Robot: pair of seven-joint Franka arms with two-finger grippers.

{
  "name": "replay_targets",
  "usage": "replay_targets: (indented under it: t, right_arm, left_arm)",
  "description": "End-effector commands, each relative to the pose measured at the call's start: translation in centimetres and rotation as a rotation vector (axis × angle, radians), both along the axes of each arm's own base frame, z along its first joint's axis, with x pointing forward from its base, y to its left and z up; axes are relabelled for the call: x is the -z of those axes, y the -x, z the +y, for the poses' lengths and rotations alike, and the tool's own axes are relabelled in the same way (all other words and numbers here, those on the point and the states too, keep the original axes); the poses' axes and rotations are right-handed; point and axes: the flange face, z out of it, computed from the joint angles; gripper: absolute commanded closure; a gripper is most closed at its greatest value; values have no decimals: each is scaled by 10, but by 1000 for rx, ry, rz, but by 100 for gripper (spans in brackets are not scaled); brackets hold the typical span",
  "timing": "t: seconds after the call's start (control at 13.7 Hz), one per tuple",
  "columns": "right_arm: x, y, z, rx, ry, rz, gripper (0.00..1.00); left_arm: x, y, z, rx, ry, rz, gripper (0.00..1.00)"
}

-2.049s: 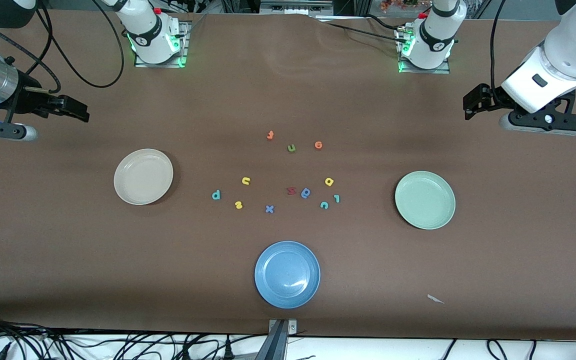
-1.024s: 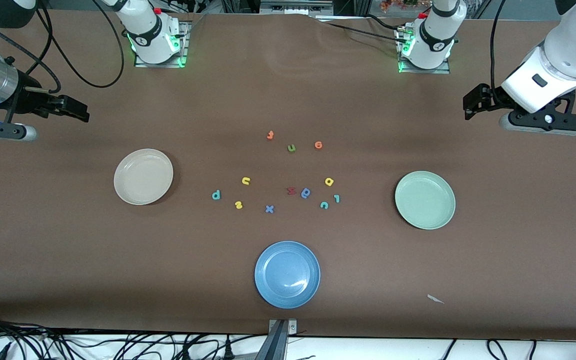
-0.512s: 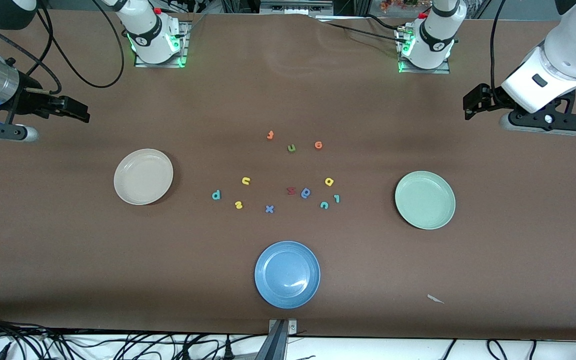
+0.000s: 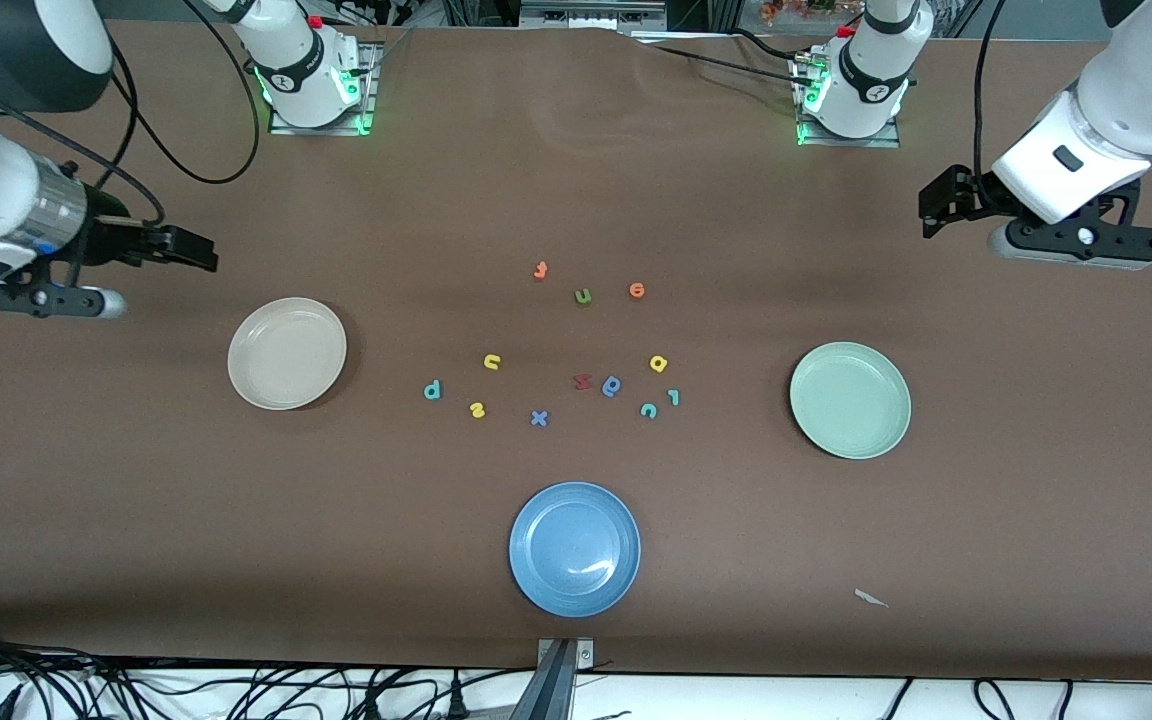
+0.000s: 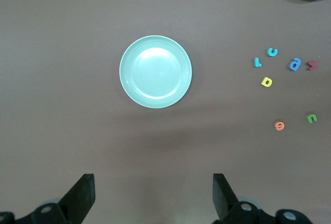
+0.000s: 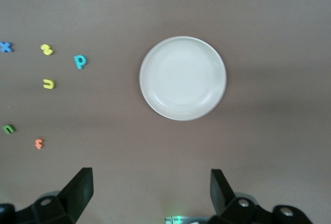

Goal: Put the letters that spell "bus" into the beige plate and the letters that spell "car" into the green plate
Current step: 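Grasp teal p with the right gripper while the left gripper grasps teal c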

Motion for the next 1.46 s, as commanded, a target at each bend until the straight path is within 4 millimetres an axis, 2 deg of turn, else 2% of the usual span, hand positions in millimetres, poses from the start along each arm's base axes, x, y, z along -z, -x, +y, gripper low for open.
replay_targets:
  t: [0.0,0.15,0.51,0.66,0.73,0.88,1.17,1.32,1.39]
  right_arm:
    - [29,-17,35,34,-7,-18,0]
    - [58,-28,69,34,-4,-34,0]
    - [146,-51,135,123,-8,-106,0]
    - [182,-55,150,158,-14,-140,0]
    - [203,-54,161,174,-15,-163,0]
    - [238,-50,173,210,-20,-201,0]
    - [287,-28,183,249,-45,-265,0]
    - [306,-16,196,249,-26,-251,0]
    - [312,-13,198,246,-3,-253,0]
  left_arm:
    - [14,-8,-7,20,42,27,0]
    - [43,-29,-18,22,74,23,0]
    - [124,-66,-79,41,110,-7,0]
    - [160,-68,-128,21,105,-19,0]
    - [183,-70,-145,-10,106,-14,0]
    - [222,-80,-167,-73,130,-46,0]
    - [297,-71,-220,-132,89,-83,1]
    - [337,-67,-233,-137,44,-94,6]
    - [350,-67,-234,-126,41,-101,10]
